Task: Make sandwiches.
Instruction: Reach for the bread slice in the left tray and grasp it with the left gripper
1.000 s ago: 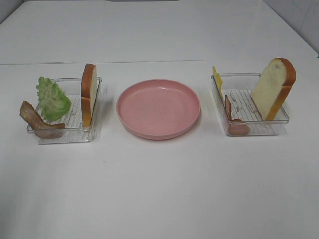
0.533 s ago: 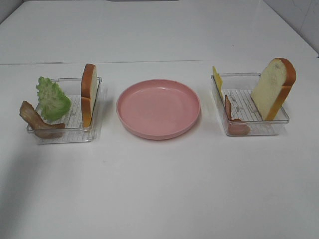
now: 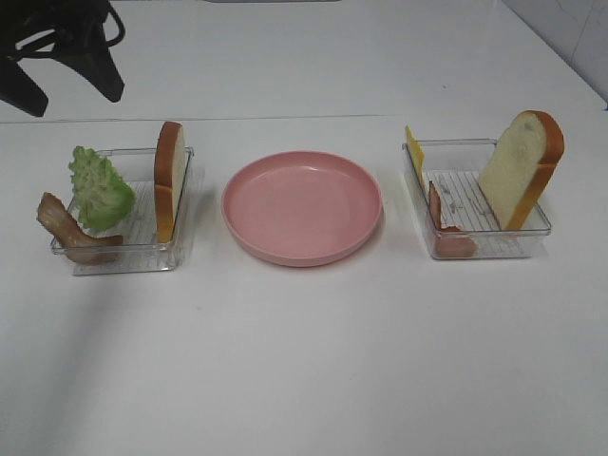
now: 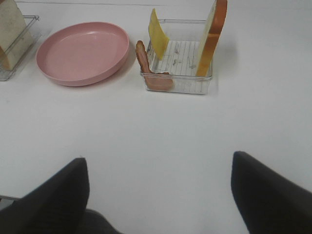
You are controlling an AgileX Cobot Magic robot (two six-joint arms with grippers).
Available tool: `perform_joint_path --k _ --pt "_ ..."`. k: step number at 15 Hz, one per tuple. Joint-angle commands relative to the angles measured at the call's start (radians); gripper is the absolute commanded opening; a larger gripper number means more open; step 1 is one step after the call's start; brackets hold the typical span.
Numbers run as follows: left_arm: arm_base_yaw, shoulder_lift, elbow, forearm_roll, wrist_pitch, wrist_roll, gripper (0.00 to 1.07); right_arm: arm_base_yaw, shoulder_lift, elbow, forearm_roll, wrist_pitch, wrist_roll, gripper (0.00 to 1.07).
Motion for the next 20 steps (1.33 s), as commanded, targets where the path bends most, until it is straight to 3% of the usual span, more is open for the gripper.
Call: perform_joint_path --k 1,4,5,8,18,20 --pt "-0.040 0.117 -0.145 0.063 0.116 -0.079 0.75 -0.007 -0.016 0.004 0.001 -0.008 -0.005 0.77" --pt "-0.079 0.242 -0.296 0.115 0.171 -0.106 0.75 -0.007 -0.016 0.004 0.001 -0.008 -0.005 0.77" --pt "-0.096 0.331 -0.396 0.137 0.211 -0.120 0.75 -0.007 -0.016 0.004 0.001 -0.008 -0.005 0.77" --pt "-0.106 0.427 -0.484 0.133 0.210 -0.123 0.75 -0.007 -0.016 0.004 0.001 -0.008 -0.005 0.77" --pt "-0.106 0.558 -0.499 0.146 0.137 -0.116 0.75 -0.007 -0.016 0.004 0.001 -0.008 -0.005 0.77" --pt "-0.106 0.573 -0.499 0.147 0.135 -0.116 0.69 -0.007 -0.016 0.004 0.001 -0.008 -0.005 0.77"
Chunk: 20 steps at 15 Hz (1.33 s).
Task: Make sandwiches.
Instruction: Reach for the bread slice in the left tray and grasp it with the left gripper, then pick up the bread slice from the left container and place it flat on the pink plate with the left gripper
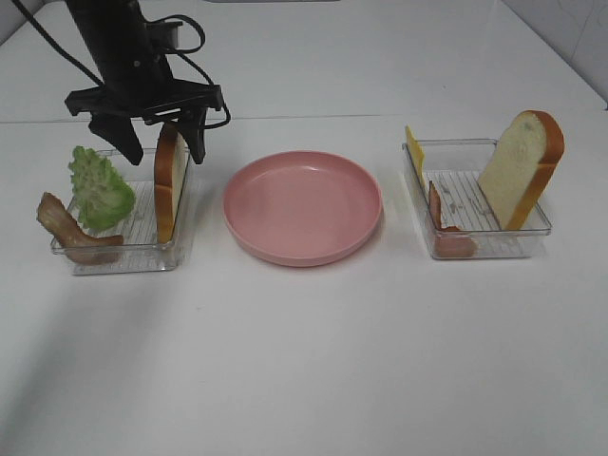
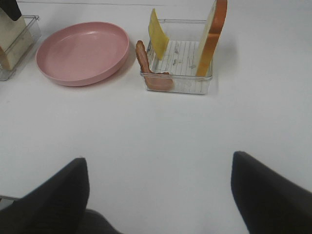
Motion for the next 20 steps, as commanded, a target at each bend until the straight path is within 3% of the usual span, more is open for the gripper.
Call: perform_joint_path --k 1,3,4,5,6,7,10,15,18,20 --pt "-0.005 0.019 -0.005 0.007 -0.003 0.000 0.65 -0.007 -0.016 0.004 0.001 -0.008 -0.005 0.77" --pt "-0.005 0.022 -0.005 0.007 -0.016 0.000 0.52 -0.007 -0.016 0.004 0.001 -0.008 -0.005 0.77" --pt "-0.005 0.020 -0.005 0.007 -0.025 0.000 0.29 -0.007 -0.016 0.004 0.001 -0.008 -0.005 0.77" --pt "-0.005 0.020 -0.005 0.007 -0.025 0.000 0.29 -0.007 -0.016 0.004 0.001 -0.008 -0.005 0.77" --pt "-0.005 0.017 -0.005 0.007 -0.024 0.000 0.08 -0.007 -0.016 0.004 0.001 -0.008 -0.005 0.77" --pt "-0.005 0.017 -0.005 0.007 -0.021 0.000 0.00 -0.007 -0.016 0.004 0.001 -0.008 -0.005 0.77" --pt "-0.005 0.010 -0.018 0.002 0.019 0.000 0.00 -0.007 -0.016 0.004 0.001 -0.008 -0.005 0.77" --pt "-0.005 -0.057 -0.128 -0.044 0.075 0.005 0.00 -0.007 -0.016 0.004 0.001 -0.008 -0.005 0.77" --pt "-0.002 -0.106 -0.177 -0.143 0.073 0.095 0.00 -0.007 -0.016 0.004 0.001 -0.008 -0.005 0.77" --pt "-0.002 -0.098 -0.207 -0.290 0.062 0.193 0.00 -0.007 -0.016 0.004 0.001 -0.008 -0.005 0.77"
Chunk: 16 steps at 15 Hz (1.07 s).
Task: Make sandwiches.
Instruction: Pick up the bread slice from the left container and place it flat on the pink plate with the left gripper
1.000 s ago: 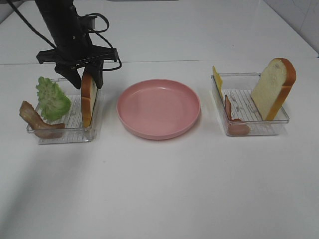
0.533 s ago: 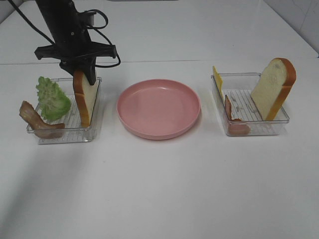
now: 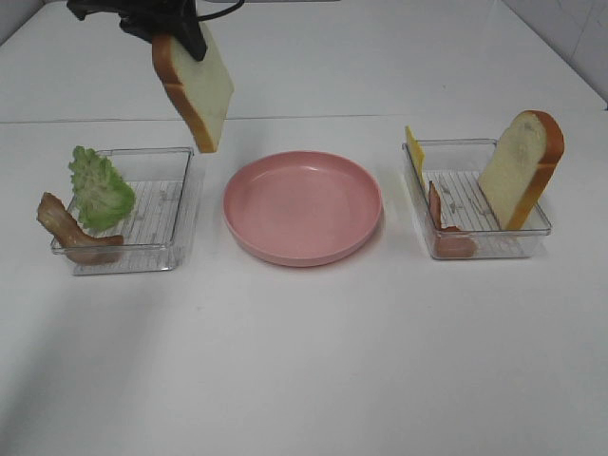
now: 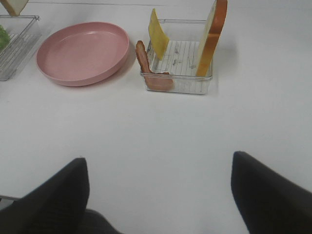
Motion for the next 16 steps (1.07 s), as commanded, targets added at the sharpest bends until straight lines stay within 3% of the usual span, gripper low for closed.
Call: perform_joint_path --k 1,4,8,11,16 --pt "-0.002 0.010 -0.011 -0.178 0.040 0.108 0.00 -0.007 -0.016 0.004 0.001 -0.008 -0.005 0.77" --pt "-0.002 0.090 -0.011 -0.384 0.018 0.242 0.00 -0.007 -0.016 0.004 0.001 -0.008 -0.005 0.77" --pt "-0.002 0.231 -0.011 -0.554 0.012 0.262 0.00 -0.007 -0.016 0.004 0.001 -0.008 -0.005 0.77" --pt "-0.002 0.314 -0.011 -0.627 0.007 0.262 0.00 -0.007 -0.016 0.004 0.001 -0.008 -0.005 0.77" --pt "-0.002 0.391 -0.013 -0.659 -0.099 0.261 0.00 -0.007 -0.016 0.004 0.001 -0.008 -0.005 0.77"
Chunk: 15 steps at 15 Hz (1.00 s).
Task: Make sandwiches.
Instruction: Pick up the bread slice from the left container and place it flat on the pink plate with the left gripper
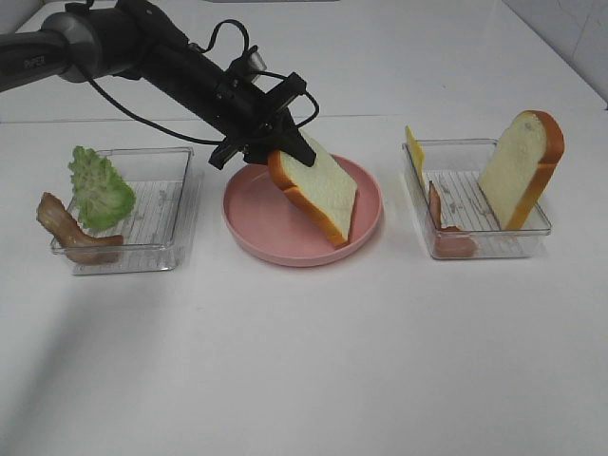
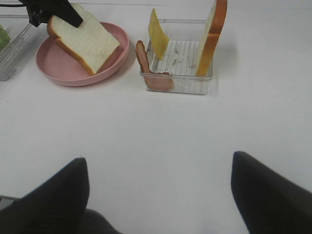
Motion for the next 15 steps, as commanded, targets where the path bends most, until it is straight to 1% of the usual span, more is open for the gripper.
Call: perform_joint_path --k 1,2,3,4,7,8,9,10,14,15 --pt "-0.002 0.002 -0.007 -0.021 -0.042 0.005 0.00 -0.007 -0.016 0.004 0.001 -0.008 -0.005 0.77" --pt "-0.002 0.002 -0.007 -0.021 -0.043 0.005 0.01 -0.007 -0.016 0.004 0.001 -0.008 -0.005 0.77" --pt "-0.002 0.002 -0.007 -0.020 -0.040 0.005 0.08 -0.007 -0.016 0.004 0.001 -0.008 -0.005 0.77" --pt "-0.002 0.002 -0.007 -0.018 -0.040 0.005 0.17 -0.007 -0.016 0.004 0.001 -0.008 -0.005 0.77" --pt "-0.002 0.002 -0.007 -0.017 -0.026 0.005 0.61 -0.007 -0.016 0.004 0.001 -0.008 -0.005 0.77" --pt "-0.004 0.002 -0.007 -0.009 -0.013 0.006 0.74 -0.007 -0.016 0.004 0.001 -0.008 -0.005 0.77" --pt "-0.005 0.002 -0.007 0.006 -0.010 0.017 0.78 -0.007 -0.016 0.004 0.001 -0.008 -0.005 0.77" --pt "-0.005 0.002 -0.007 0.021 -0.010 0.028 0.77 -0.007 -0.016 0.004 0.001 -0.008 -0.005 0.77" --pt "-0.012 0.000 -0.014 0.125 -0.006 0.028 0.77 -0.007 -0.016 0.004 0.001 -0.008 -0.005 0.77" --pt "-0.024 0.000 -0.033 0.192 -0.006 0.028 0.77 -0.007 -0.016 0.004 0.001 -0.008 -0.005 0.77"
